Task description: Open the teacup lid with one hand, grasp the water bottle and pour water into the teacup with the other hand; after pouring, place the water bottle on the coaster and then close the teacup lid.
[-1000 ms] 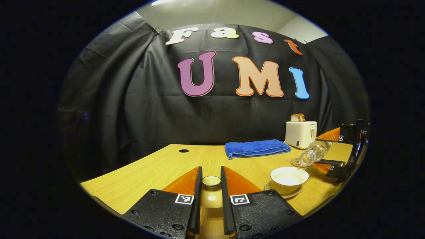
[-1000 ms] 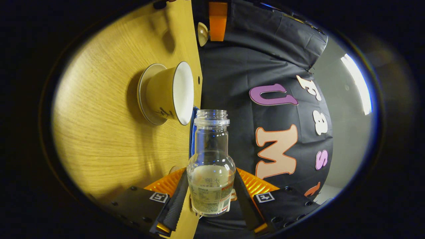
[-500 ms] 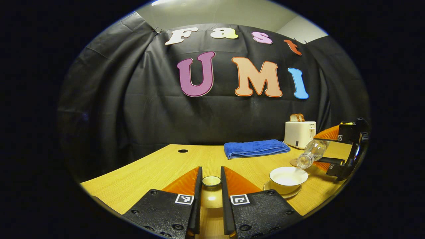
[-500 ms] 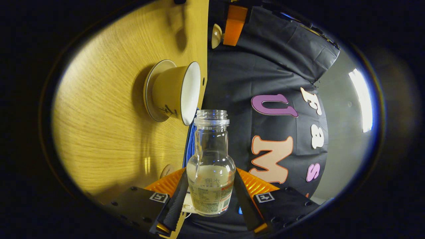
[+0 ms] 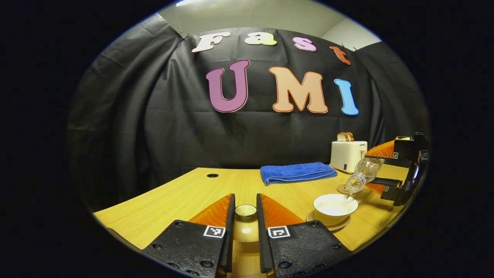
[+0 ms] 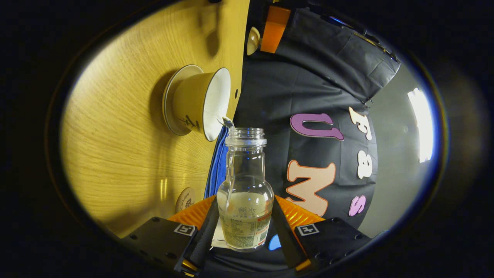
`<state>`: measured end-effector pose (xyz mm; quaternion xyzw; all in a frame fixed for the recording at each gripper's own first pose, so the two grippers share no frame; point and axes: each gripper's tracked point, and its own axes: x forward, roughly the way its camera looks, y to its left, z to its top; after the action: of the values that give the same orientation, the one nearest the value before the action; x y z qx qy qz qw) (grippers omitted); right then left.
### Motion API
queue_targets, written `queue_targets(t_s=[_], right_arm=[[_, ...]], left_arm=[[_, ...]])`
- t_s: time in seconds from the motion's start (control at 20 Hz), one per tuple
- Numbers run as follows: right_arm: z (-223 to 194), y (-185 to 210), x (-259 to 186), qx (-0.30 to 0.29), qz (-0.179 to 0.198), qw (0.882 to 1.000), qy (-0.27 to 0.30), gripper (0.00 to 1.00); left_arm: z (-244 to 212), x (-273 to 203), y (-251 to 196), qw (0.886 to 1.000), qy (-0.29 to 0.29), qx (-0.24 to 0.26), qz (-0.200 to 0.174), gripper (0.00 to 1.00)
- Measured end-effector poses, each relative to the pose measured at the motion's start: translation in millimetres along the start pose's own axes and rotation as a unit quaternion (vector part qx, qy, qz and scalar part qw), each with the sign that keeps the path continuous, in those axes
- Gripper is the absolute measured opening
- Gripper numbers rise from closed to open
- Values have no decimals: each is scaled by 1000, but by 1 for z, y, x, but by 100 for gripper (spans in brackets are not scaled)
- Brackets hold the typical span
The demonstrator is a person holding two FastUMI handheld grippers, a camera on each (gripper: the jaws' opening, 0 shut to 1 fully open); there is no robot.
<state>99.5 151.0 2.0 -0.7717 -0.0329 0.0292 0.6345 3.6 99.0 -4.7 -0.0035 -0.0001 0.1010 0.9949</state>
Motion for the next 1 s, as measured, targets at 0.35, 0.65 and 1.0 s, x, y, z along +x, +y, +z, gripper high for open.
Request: queue_targets(t_s=[0.35,0.65,1.0], right_arm=[[0,-3,2,-32,-5,999,-4,79],[3,-7,2,-65,-11,998,-10,78],[4,-12,5,-86,-20,996,-16,80]], left_arm=[[-1,2,-1,1000,0,-1,0,25],[-1,2,0,1000,-1,-1,0,25],[-3,2,0,1000,-1,-1,0,25]])
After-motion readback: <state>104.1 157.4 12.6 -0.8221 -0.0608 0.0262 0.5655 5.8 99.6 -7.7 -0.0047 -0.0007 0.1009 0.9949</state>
